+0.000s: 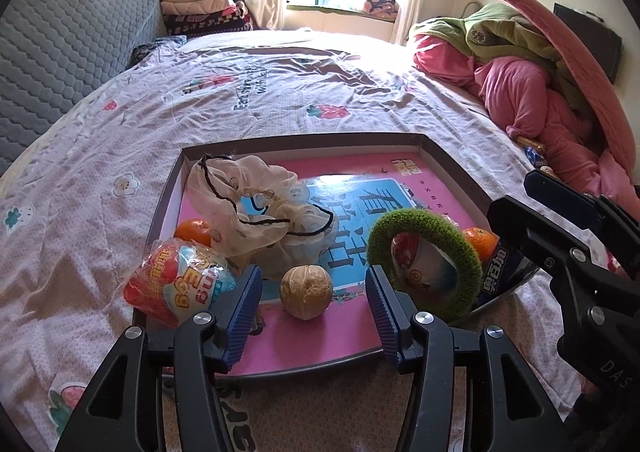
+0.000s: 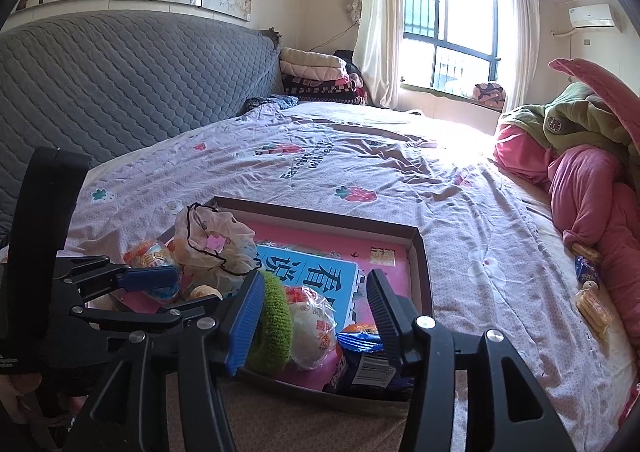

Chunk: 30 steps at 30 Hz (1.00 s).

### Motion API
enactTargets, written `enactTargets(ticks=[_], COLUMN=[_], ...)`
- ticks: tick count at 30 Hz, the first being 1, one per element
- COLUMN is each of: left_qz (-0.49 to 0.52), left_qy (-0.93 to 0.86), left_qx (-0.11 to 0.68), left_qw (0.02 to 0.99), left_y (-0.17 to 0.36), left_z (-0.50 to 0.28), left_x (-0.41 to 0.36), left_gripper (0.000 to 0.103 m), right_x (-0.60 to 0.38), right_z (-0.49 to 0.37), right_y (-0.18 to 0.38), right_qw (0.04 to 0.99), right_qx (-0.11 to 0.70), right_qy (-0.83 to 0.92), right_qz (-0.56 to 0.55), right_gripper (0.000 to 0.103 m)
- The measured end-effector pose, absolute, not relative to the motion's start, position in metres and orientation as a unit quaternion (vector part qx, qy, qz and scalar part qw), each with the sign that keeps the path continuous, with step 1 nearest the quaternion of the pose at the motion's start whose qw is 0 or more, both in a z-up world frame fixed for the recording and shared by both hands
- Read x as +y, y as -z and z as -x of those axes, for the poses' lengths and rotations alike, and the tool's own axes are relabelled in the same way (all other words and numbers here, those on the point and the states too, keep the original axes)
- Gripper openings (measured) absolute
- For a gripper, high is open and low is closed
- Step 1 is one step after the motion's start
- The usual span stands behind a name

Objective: Organize objects
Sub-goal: 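Open the left tool off the walnut while the right tool releases the ring in the tray, then withdraw both open tools back from the tray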

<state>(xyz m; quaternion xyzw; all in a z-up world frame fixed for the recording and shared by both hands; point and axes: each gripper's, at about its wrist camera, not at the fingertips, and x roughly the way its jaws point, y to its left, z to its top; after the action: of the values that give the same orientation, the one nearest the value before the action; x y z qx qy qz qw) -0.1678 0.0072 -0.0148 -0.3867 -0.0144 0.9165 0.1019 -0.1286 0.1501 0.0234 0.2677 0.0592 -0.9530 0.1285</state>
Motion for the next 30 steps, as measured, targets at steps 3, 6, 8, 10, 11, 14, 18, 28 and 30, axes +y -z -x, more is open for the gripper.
enactTargets(ticks=[3, 6, 8, 10, 11, 14, 18, 28, 30], left_qz=[0.379, 0.368, 0.359, 0.346, 0.339, 0.323, 0.31, 0.312, 0.312], left_qy=[-0.92, -0.924, -0.929, -0.934, -0.937, -0.944, -0.949, -0.949, -0.949], left_qx=[-0.016, -0.023, -0.026, -0.033, -0.035, -0.039, -0.046, -0.048, -0.04], left_qw=[0.1, 0.097, 0.091, 0.082, 0.076, 0.063, 0.047, 0.022, 0.019], left_y=[0.008, -0.002, -0.01, -0.019, -0.025, -0.039, -0.053, -0.062, -0.061], left_z=[0.164, 0.161, 0.159, 0.154, 0.152, 0.145, 0.134, 0.109, 0.103], left_x=[0.005, 0.001, -0.004, -0.009, -0.012, -0.019, -0.026, -0.036, -0.035], left_gripper=[0.058, 0.06, 0.063, 0.068, 0.072, 0.075, 0.077, 0.078, 0.078], right_x=[0.153, 0.157, 0.158, 0.159, 0.159, 0.16, 0.159, 0.162, 0.161], right_z=[0.127, 0.124, 0.123, 0.121, 0.12, 0.116, 0.109, 0.088, 0.082], right_y=[-0.028, -0.032, -0.035, -0.037, -0.039, -0.043, -0.05, -0.065, -0.068], right_qw=[0.128, 0.128, 0.13, 0.128, 0.13, 0.131, 0.135, 0.126, 0.126], right_qx=[0.054, 0.049, 0.044, 0.042, 0.041, 0.039, 0.036, 0.018, 0.016], right_qy=[0.955, 0.957, 0.957, 0.959, 0.959, 0.96, 0.962, 0.967, 0.967], right_qz=[-0.263, -0.257, -0.254, -0.251, -0.249, -0.243, -0.235, -0.222, -0.219], right_gripper=[0.053, 0.06, 0.062, 0.062, 0.062, 0.062, 0.066, 0.074, 0.075])
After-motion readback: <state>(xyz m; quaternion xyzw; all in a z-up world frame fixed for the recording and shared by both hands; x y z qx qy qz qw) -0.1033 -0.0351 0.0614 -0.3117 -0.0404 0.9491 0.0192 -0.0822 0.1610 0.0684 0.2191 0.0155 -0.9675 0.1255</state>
